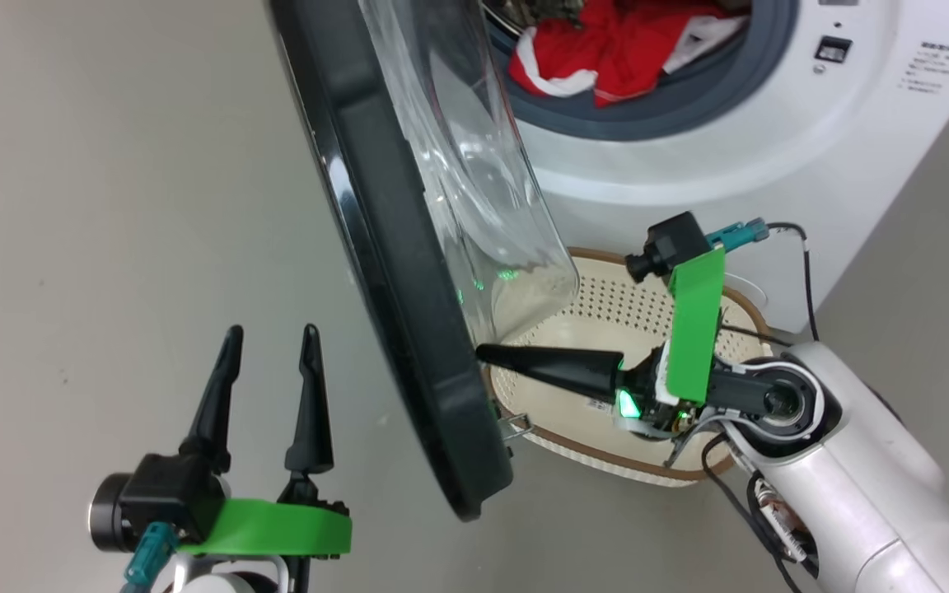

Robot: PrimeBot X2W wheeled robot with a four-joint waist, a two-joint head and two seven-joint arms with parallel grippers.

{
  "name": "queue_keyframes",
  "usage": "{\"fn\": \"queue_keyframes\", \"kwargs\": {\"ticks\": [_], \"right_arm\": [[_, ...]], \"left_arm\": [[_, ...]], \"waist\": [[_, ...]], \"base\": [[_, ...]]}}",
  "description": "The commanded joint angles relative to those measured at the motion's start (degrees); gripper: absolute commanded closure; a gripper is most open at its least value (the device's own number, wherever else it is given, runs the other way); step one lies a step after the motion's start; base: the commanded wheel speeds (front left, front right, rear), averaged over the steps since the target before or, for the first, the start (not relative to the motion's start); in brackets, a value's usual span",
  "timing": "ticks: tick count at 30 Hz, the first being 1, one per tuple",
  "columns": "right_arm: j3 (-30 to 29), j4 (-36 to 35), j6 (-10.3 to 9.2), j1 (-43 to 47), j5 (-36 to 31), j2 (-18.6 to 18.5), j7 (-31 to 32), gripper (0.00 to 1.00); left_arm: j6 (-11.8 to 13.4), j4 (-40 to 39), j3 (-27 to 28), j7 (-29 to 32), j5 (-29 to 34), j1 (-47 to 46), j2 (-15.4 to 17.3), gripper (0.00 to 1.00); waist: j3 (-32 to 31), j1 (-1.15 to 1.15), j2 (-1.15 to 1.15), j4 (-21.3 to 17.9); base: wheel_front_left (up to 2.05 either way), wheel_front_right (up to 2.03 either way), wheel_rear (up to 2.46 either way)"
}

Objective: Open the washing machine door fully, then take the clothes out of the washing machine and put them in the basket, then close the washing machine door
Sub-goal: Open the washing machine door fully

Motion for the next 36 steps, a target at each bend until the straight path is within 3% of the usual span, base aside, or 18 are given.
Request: {"fn": "queue_keyframes", "kwargs": {"ticks": [1, 15, 28, 29, 30, 31, 32, 33, 36], "right_arm": [[1.2, -2.0, 0.22, 0.8, -0.2, 2.0, 0.4, 1.00], [3.1, -1.0, 0.22, 2.1, 0.5, 3.0, -0.6, 1.00], [3.0, -1.8, 0.22, 1.8, -3.4, 2.0, -4.7, 1.00], [2.7, -2.3, 0.22, 1.8, -4.6, 1.7, -6.1, 0.96], [2.4, -2.7, 0.22, 1.9, -5.8, 1.5, -7.3, 0.71], [2.3, -3.2, 0.22, 1.9, -7.1, 1.1, -8.5, 0.53], [2.1, -3.7, 0.22, 2.0, -8.4, 0.8, -9.7, 0.13], [2.0, -4.2, 0.22, 2.2, -9.6, 0.5, -10.9, 0.00], [1.9, -5.3, 0.22, 2.5, -14.5, -1.1, -15.0, 0.00]], "left_arm": [[0.5, -1.1, 1.9, -0.3, -0.1, 0.2, 1.0, 0.00], [0.2, -0.2, 1.3, -0.3, -0.3, 1.7, 1.0, 0.00], [0.2, -0.4, 1.7, -0.3, -0.5, 2.0, 1.0, 0.00], [0.1, -0.4, 1.8, -0.3, -0.5, 1.9, 1.0, 0.00], [0.0, -0.4, 1.8, -0.3, -0.4, 1.9, 1.0, 0.00], [-0.1, -0.4, 1.9, -0.3, -0.3, 1.9, 1.0, 0.00], [-0.1, -0.4, 2.1, -0.3, -0.2, 1.9, 1.0, 0.00], [-0.1, -0.4, 2.2, -0.3, -0.2, 1.9, 1.0, 0.00], [0.0, -0.8, 2.8, -0.3, -0.5, 1.9, 1.0, 0.00]], "waist": [[-1.1, 0.00, 0.00, 1.4], [-3.1, 0.00, 0.00, 5.3], [-2.8, 0.00, 0.00, 5.2], [-2.8, 0.00, 0.00, 5.1], [-2.7, 0.00, 0.00, 4.9], [-2.7, 0.00, 0.00, 4.8], [-2.7, 0.00, 0.00, 4.6], [-2.6, 0.00, 0.00, 4.4], [-2.7, 0.00, 0.00, 3.9]], "base": [[0.00, 0.00, 0.00], [0.00, 0.00, 0.00], [0.00, 0.00, 0.00], [0.00, 0.00, 0.00], [0.00, 0.00, 0.00], [0.00, 0.00, 0.00], [0.00, 0.00, 0.00], [0.00, 0.00, 0.00], [0.00, 0.00, 0.00]]}}
